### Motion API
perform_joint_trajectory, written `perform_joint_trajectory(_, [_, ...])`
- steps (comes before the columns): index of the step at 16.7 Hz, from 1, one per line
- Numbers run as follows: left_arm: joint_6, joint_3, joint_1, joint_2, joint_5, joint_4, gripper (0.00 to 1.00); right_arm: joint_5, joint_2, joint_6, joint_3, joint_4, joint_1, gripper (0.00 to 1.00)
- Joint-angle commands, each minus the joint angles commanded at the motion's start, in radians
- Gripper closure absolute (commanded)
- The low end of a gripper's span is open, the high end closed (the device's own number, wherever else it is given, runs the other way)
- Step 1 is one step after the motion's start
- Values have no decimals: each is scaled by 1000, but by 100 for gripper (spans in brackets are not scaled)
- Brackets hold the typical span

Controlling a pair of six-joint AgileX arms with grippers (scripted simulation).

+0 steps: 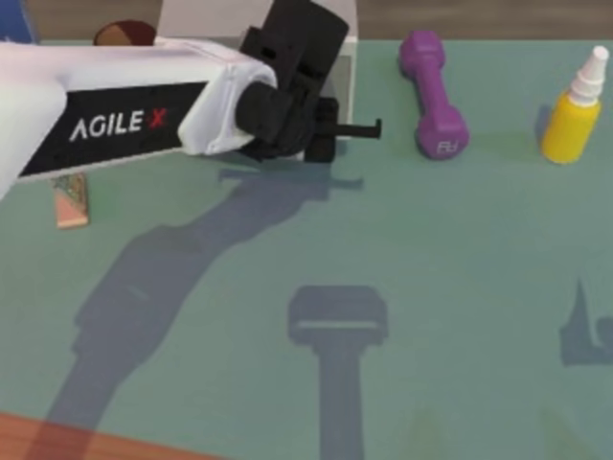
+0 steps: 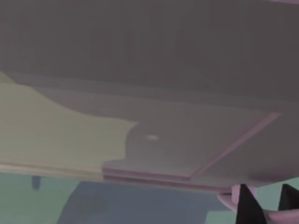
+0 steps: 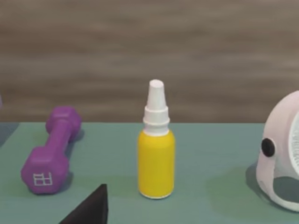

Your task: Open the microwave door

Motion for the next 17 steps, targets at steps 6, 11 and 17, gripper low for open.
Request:
perform_joint_trajectory(6, [0,0,0,0,0,0,100,0,0,0,0,0,0,0])
perform_joint_trajectory(11, [23,-28,2,-18,22,16,100,0,0,0,0,0,0,0])
perform_joint_trajectory(17, [59,-66,12,-43,46,37,100,0,0,0,0,0,0,0])
